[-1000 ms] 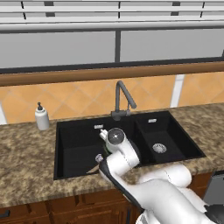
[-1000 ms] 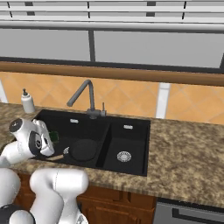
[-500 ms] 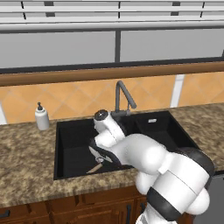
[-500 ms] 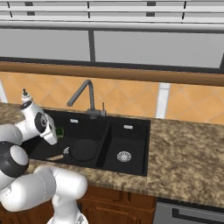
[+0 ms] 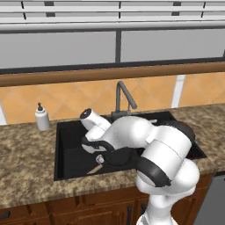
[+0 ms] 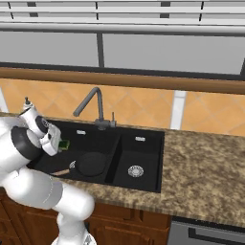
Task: Pick the pan and sponge and place them into the sink. Then turn on the water.
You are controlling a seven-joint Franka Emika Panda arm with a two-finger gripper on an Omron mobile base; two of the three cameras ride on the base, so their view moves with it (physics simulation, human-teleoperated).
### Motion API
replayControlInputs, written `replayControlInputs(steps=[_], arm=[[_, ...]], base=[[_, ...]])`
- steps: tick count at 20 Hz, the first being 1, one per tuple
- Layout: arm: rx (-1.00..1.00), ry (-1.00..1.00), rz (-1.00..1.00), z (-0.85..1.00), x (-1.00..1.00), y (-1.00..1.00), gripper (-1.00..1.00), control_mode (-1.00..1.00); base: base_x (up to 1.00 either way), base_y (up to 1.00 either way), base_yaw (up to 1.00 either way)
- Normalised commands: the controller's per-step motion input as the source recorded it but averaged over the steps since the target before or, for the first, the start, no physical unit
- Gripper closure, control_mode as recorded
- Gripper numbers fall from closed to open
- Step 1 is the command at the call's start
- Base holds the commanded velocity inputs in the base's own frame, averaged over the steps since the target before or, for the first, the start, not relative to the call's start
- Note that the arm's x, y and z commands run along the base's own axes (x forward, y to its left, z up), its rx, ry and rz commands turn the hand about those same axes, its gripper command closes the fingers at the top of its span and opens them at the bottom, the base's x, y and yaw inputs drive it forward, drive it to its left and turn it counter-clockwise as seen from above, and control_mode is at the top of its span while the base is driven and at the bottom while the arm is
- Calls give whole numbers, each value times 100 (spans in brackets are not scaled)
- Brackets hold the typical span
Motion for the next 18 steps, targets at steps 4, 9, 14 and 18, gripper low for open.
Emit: replayControlInputs(steps=[4, 9, 14, 18], arm=[[0, 2, 0, -55, 0, -36, 100, -100], [0, 0, 0, -46, 0, -34, 100, -100], [0, 0, 0, -40, 0, -26, 100, -100], [-3, 0, -4, -30, 7, -6, 100, -100]], base=[[0, 0, 0], [0, 0, 0], [0, 0, 0], [0, 0, 0]])
